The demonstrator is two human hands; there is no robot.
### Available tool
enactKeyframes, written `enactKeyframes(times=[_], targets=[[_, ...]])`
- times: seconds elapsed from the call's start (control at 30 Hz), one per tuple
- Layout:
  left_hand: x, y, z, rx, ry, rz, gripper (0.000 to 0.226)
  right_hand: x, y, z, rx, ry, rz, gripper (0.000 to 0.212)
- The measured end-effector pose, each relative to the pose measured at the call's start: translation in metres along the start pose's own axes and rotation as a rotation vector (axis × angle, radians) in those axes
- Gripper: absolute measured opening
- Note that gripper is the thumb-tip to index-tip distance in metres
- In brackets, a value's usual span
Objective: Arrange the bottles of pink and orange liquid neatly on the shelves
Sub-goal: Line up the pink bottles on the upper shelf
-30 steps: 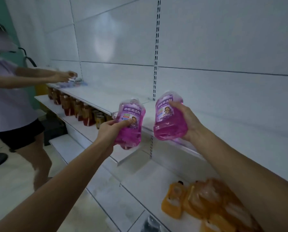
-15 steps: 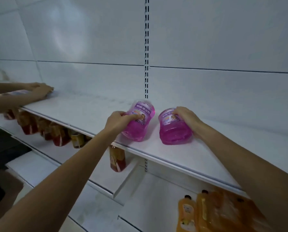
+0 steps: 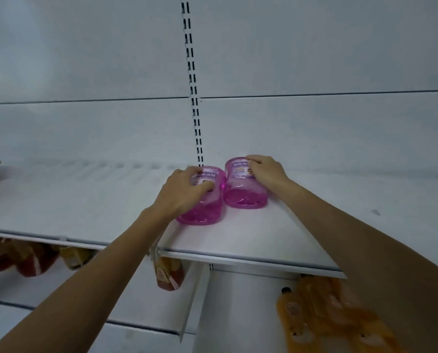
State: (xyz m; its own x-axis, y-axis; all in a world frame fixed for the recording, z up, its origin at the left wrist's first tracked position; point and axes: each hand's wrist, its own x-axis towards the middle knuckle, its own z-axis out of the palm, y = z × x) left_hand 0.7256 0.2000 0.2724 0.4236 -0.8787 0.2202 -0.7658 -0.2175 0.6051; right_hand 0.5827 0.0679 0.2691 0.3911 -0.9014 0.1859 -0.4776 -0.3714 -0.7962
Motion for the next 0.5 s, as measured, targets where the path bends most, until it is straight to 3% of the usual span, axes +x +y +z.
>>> enactKeyframes(times=[0.17, 0.3, 0.5], targets=[[-0.005, 0.022, -0.004, 0.321, 0.104, 0.222, 0.073, -0.023, 0.012, -0.023, 0.063, 0.038, -0.046, 0.048], [-0.021, 0.078, 0.021, 0.278, 0.022, 0.42, 0.068, -0.05, 0.029, -0.07, -0.078, 0.163, -0.113, 0.057], [-0.059, 0.172, 0.102, 0.187, -0.082, 0.619, 0.051, -0.114, 0.094, -0.179, -0.224, 0.293, -0.028, 0.06]])
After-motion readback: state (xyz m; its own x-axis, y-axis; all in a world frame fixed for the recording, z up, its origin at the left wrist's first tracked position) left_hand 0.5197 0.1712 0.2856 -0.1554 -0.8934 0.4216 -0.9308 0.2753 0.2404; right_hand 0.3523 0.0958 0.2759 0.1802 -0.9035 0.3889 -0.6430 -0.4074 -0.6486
